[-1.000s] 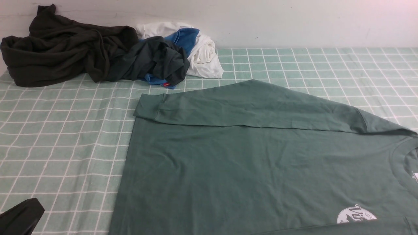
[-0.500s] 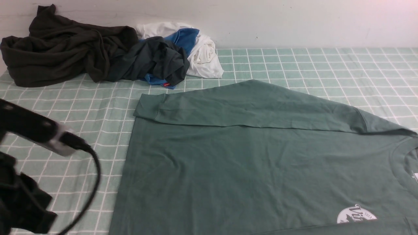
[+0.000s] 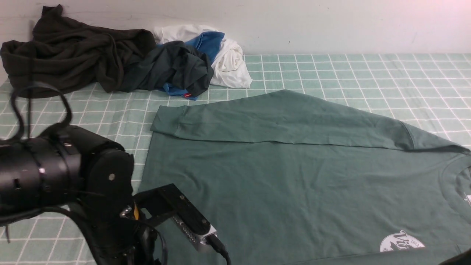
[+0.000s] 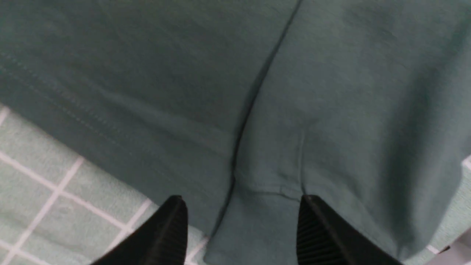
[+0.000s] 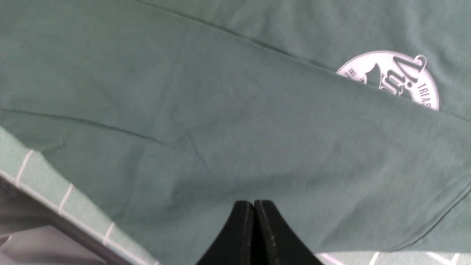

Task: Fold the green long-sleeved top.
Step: Use the left arm to clamp the cuff closest to it, then use the left arm to drag and place the cuff at the centered position on the left edge of the fabric

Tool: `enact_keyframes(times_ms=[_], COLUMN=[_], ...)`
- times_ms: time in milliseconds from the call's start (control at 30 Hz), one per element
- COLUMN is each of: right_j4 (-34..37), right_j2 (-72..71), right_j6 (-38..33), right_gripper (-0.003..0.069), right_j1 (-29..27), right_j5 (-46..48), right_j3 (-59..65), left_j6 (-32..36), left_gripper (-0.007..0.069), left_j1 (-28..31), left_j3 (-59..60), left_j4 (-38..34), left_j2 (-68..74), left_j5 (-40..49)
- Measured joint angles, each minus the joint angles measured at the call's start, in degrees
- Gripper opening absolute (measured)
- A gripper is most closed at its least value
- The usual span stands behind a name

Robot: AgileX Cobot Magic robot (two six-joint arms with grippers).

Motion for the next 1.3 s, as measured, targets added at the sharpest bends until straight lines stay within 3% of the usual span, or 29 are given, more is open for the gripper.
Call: enact_keyframes(times_ms=[267, 433, 500, 567, 700, 933, 1200, 1300], right_j4=[-0.64, -1.31, -1.44, -1.44, -1.77, -7.27, -12.48, -17.94], right_j2=[0.07, 0.07, 0.07, 0.07, 0.11, 3.99, 11.18, 13.77], right_j6=[0.00, 0.00, 0.00, 0.00, -0.13, 3.94, 11.12, 17.12], right_gripper=[-0.0014, -0.0014, -0.0014, -0.0014, -0.0014, 0.0003, 0.0148, 0.0248], right_j1=[0.00, 0.00, 0.00, 0.00, 0.00, 0.00, 0.00, 0.00], right_j5=[-4.02, -4.25, -4.29, -4.48, -5.40, -6.84, -9.55, -12.47], right_j3=[-0.07, -0.14, -0.16, -0.16, -0.21, -0.32, -0.32, -0.37], left_j6=[0.43, 3.83, 6.19, 7.79, 8.02, 6.14, 5.44, 5.44], left_gripper=[0.0356, 0.0206, 0.0095, 0.0032, 0.0019, 0.0019, 0.0019, 0.0019], left_j1=[0.00, 0.00, 0.00, 0.00, 0.00, -0.04, 0.34, 1.45], left_j3=[-0.21, -0.63, -0.63, -0.75, -2.78, -17.09, -35.44, -42.24], left_j4=[-0.89, -4.38, -7.01, -8.13, -7.54, 0.89, 6.92, 7.46], left_j2=[10.67, 10.95, 11.05, 11.05, 11.05, 11.05, 15.77, 19.59], left_j5=[-1.84, -1.09, -0.11, 1.08, 3.25, 9.33, 11.40, 11.46])
